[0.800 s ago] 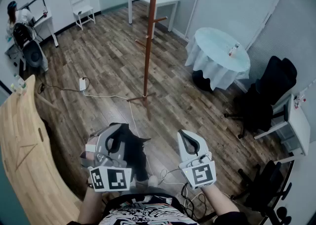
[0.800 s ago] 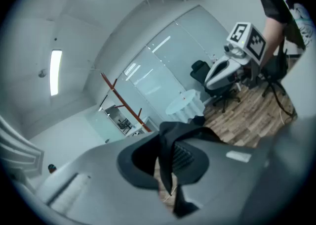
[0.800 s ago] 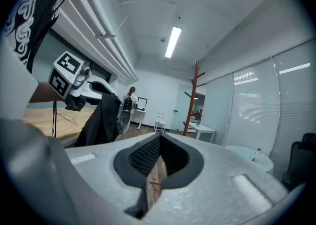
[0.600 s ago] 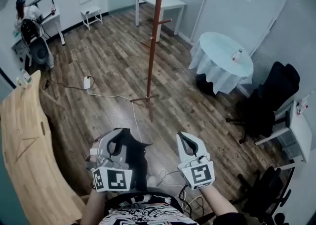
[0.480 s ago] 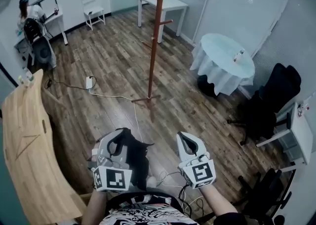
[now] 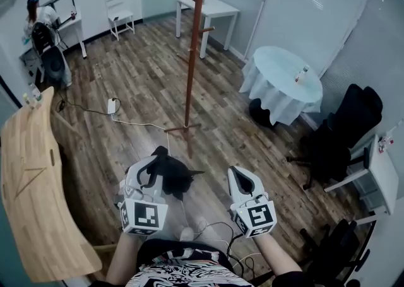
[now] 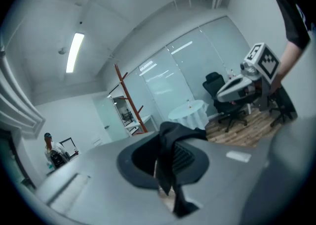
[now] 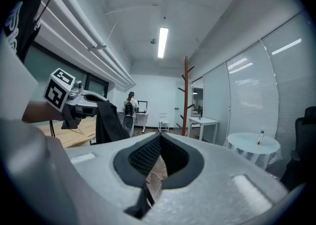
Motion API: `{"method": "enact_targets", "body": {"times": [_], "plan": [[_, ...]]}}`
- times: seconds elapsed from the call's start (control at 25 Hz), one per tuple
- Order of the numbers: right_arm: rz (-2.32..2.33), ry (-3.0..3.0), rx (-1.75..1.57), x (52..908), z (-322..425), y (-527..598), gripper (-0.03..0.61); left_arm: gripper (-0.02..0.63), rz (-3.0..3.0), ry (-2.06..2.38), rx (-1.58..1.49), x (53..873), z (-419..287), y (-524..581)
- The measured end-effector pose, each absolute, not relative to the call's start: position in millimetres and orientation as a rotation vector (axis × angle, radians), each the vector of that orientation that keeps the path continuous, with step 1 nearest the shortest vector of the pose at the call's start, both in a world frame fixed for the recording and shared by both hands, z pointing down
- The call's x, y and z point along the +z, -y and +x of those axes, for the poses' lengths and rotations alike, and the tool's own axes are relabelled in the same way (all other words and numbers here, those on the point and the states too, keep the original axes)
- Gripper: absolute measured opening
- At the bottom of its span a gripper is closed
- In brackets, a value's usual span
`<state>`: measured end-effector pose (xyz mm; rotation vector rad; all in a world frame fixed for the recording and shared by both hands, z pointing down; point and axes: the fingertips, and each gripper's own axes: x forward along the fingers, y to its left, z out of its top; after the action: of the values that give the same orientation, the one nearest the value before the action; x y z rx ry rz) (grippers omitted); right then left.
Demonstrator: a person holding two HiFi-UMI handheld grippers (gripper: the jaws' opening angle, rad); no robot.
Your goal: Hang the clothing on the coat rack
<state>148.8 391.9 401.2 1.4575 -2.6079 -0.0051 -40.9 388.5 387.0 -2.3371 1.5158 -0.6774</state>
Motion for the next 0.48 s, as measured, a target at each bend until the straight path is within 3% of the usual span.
{"method": "enact_targets", "body": {"times": [0.48], "plan": [[1.446, 2.555, 0.035, 423.2, 169.4, -332.0, -0.002, 0.006, -2.369, -1.522, -0.652, 394.8, -22.1, -304.2]]}}
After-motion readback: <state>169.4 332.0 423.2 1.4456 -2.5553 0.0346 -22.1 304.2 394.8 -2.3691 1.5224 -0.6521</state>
